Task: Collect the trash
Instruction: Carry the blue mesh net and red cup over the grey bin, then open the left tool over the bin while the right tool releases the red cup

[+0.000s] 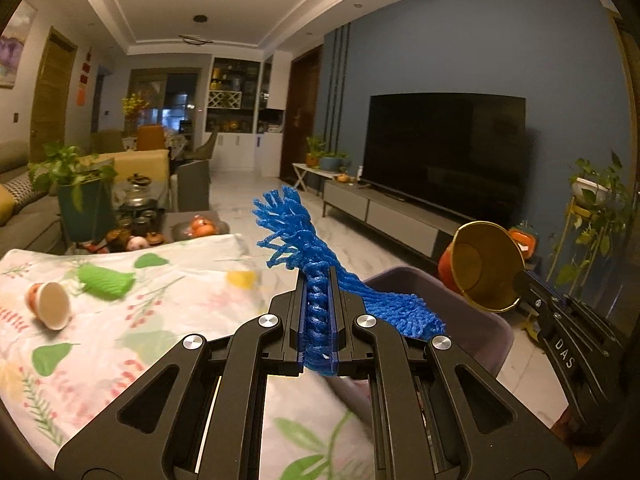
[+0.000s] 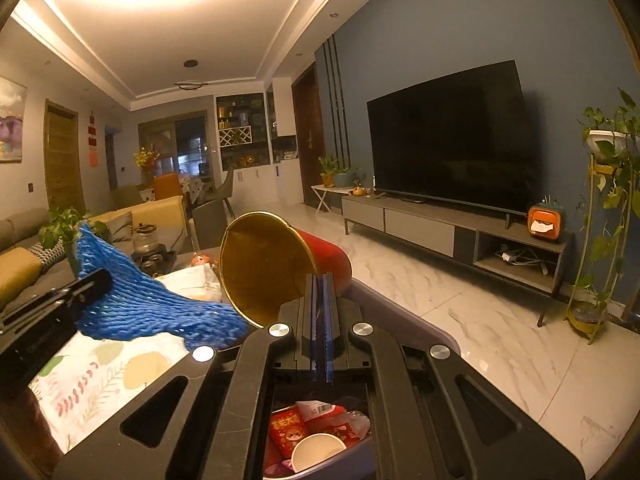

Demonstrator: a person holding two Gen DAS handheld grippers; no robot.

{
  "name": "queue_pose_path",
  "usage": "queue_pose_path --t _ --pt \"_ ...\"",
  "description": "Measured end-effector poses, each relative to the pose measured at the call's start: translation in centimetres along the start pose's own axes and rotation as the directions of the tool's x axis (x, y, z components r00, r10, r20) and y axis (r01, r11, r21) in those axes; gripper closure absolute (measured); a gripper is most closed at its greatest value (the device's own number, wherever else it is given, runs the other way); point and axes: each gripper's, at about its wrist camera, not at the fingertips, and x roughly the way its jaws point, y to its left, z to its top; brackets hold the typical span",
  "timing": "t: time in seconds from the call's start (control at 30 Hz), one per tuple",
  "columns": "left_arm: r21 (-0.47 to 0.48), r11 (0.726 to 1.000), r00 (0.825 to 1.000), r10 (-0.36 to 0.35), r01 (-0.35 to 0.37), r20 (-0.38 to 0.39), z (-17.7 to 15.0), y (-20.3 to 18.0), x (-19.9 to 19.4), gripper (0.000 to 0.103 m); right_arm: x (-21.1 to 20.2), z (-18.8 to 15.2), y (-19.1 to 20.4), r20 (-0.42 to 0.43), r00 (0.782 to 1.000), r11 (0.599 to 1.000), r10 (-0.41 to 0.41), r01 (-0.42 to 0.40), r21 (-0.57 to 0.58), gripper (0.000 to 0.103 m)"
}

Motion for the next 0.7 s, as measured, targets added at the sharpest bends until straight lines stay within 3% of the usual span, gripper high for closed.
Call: queue_pose_path --t 0.47,0.5,0.53,0.57,0.6,0.63,0.67,0.7 --pt "-0.006 0.997 0.997 -0.071 0.07 -0.043 -1.1 -1.6 4.4 0.094 1.5 0.2 -0.5 -0.001 1.0 1.0 0.009 -0.009 0.016 0.099" --pt "-0.006 0.997 0.996 -0.077 0.077 -0.046 -1.2 -1.5 4.4 0.094 1.6 0.2 -0.4 -0.003 1.0 1.0 0.009 -0.009 0.015 0.098" --pt "-0.006 0.996 0.994 -0.095 0.095 -0.051 -1.3 -1.5 4.5 0.092 1.7 0.1 -0.5 -0.004 1.0 1.0 0.015 -0.015 0.015 0.089" --pt "-0.003 0.995 0.993 -0.098 0.098 -0.058 -1.4 -1.5 4.7 0.087 1.9 0.1 -0.6 -0.008 1.0 1.0 0.015 -0.015 0.017 0.082" --pt "0.002 0.996 0.994 -0.091 0.092 -0.066 -1.3 -1.3 5.0 0.076 1.9 0.1 -0.8 -0.003 1.0 1.0 0.008 -0.008 0.021 0.063" --pt "0.004 0.997 0.994 -0.083 0.083 -0.07 -1.4 -1.1 5.1 0.067 1.7 0.1 -0.8 0.007 1.0 1.0 -0.004 0.003 0.024 0.056" --pt "-0.003 0.996 0.994 -0.084 0.084 -0.066 -1.5 -0.9 5.1 0.048 1.5 0.1 -0.9 0.016 1.0 1.0 -0.008 0.008 0.026 0.053" --pt "-0.015 0.997 0.996 -0.076 0.075 -0.051 -1.6 -0.5 5.0 0.039 1.3 0.1 -1.0 0.018 1.0 1.0 -0.011 0.01 0.027 0.053"
